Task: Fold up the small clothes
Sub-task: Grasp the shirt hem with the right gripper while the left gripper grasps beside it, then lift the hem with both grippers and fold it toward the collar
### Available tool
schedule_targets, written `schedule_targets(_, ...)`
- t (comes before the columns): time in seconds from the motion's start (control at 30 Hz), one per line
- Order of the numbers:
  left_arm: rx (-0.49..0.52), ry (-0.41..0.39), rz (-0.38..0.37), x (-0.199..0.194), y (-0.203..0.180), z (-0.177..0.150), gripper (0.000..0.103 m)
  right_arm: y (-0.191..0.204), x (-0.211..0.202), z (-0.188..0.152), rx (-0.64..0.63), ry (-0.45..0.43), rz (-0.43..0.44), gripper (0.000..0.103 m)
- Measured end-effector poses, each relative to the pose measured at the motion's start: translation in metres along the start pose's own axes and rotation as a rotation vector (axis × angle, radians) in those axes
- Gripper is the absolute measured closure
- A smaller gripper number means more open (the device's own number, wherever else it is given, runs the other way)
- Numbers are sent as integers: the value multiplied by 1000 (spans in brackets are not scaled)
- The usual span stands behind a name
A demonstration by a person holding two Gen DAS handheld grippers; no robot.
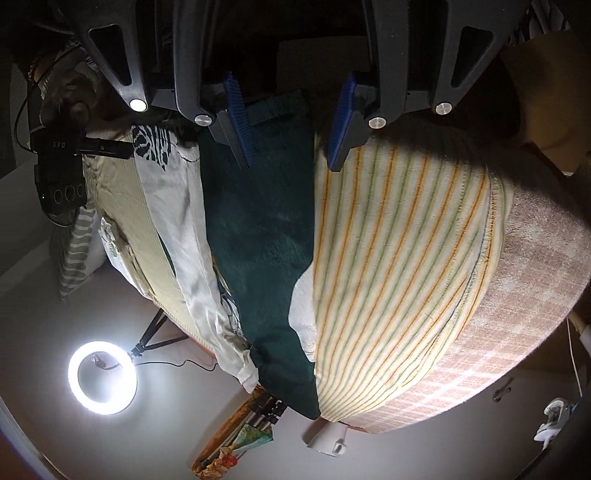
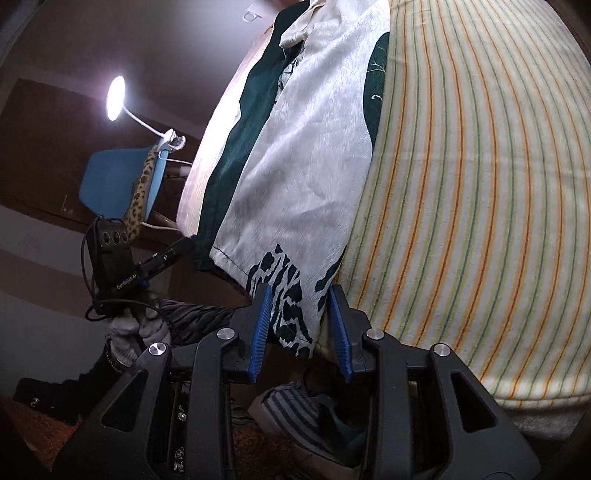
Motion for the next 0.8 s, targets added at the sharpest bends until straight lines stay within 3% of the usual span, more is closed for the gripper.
schedule_targets(0.17,16,28,-25,9,-9,-3,79,2,2,-3,0,-2,22,70)
schedule_targets(0.23,16,37,-29,13,-9,0,101,4,8,-1,-29,1,3,82)
schedule_targets(0.27,3,47,-43,15,-9,0,102,5,10,-1,-42,8,-11,93)
schedule_targets(0.3,-9,51,-51,17,-8,1,103,4,12,-1,-50,10,-22,96)
schedule_targets(0.43,3,38,-66,5,-12,1,103,3,6,-2,-53,2,-24,99)
schedule_targets(0.6,44,22,-73,-16,-18,2,103,13,-13,-9,-67,-26,48,100)
schedule_targets(0.8,-13,65,-72,-3,-1,-3,103,-1,6,-14,-24,29,-5,100)
Point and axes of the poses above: each gripper's, at about its wrist camera, not at the fingertips, and x roughly the way its jaws point, y to its left, z to its top, the point moved 9 cm from there along x, roughly the way its jaws point, and after that the axes turned 2 degrees about x, right-handed, at the moved point
